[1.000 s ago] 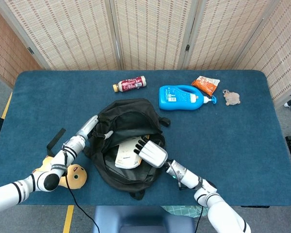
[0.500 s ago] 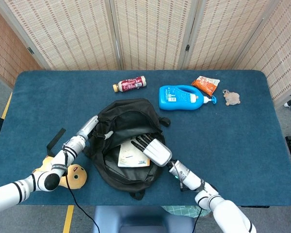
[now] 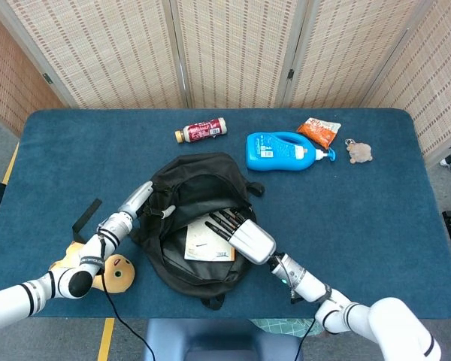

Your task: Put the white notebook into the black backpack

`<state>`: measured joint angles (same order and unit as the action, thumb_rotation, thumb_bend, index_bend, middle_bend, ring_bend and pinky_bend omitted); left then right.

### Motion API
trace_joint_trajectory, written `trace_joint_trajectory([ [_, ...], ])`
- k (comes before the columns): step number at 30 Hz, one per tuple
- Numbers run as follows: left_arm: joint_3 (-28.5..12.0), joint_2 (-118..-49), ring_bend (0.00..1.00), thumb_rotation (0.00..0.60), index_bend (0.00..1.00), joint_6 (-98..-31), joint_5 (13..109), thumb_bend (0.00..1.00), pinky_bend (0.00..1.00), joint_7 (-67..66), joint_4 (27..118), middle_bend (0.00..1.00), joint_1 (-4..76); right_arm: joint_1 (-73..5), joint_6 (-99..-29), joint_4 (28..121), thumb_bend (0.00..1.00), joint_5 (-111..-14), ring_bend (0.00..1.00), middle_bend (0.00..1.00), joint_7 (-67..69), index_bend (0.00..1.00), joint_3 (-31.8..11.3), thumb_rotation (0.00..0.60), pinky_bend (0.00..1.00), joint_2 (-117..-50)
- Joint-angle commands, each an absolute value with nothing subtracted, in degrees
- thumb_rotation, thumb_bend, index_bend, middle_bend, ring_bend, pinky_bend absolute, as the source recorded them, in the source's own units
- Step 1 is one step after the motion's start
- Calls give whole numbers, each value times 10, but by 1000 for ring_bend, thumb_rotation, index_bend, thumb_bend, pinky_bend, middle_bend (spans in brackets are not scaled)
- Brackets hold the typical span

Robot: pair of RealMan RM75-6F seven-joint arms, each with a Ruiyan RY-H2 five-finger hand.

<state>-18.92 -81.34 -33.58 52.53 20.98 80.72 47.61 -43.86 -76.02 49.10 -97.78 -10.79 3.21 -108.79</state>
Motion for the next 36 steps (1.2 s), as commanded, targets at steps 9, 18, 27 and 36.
trace_joint_trajectory([
  [9,-160,-777,209,600,374,-312,578,498,52,187,849,297,474,-364,-821,740,205,-1006,165,149,-212,6,60,600,107,-872],
  [18,-154,-736,166,600,210,-340,626,358,39,202,896,232,446,-322,-850,771,205,-1011,174,161,-202,24,59,600,109,-814],
  [27,-144,-697,170,600,228,-401,663,357,41,222,921,232,401,-294,-855,772,204,-1006,198,191,-170,90,52,600,152,-788],
  [36,-120,-708,201,600,287,-540,640,381,49,109,893,232,346,-268,-817,805,203,-925,273,230,-88,136,22,600,238,-757],
])
